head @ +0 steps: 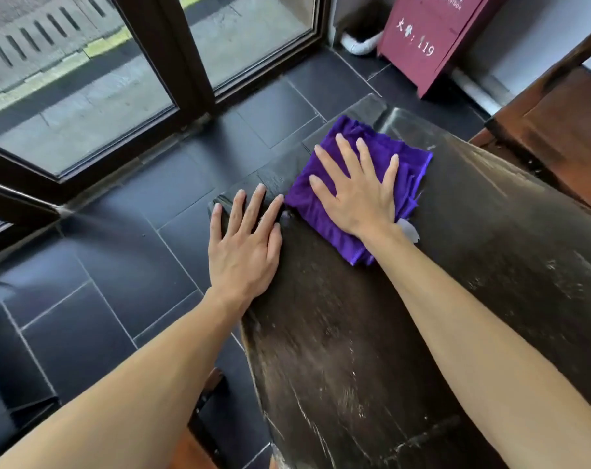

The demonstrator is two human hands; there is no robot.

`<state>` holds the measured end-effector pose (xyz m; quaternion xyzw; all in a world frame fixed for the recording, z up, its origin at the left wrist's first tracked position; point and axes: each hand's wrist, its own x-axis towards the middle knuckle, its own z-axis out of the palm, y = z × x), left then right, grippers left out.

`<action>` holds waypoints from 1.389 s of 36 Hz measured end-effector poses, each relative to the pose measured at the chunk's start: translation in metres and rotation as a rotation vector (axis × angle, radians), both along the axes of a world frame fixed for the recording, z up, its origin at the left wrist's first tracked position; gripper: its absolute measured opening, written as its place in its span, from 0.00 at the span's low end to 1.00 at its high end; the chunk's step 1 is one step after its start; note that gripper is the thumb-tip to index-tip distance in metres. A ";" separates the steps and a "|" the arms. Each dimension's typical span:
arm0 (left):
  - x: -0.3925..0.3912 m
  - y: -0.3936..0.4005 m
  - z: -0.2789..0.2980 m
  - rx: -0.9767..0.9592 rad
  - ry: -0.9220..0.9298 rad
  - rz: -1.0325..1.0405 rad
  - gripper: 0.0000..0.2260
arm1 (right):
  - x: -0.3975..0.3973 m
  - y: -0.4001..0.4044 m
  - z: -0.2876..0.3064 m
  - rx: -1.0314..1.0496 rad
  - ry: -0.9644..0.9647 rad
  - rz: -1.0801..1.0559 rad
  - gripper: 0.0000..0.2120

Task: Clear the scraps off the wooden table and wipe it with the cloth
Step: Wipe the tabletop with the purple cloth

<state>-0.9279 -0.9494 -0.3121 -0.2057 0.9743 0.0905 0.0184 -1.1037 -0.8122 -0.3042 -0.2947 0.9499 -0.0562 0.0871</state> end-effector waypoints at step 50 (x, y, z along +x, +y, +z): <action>-0.002 0.001 0.005 0.035 -0.038 0.038 0.26 | 0.074 0.120 0.006 0.042 0.002 -0.224 0.31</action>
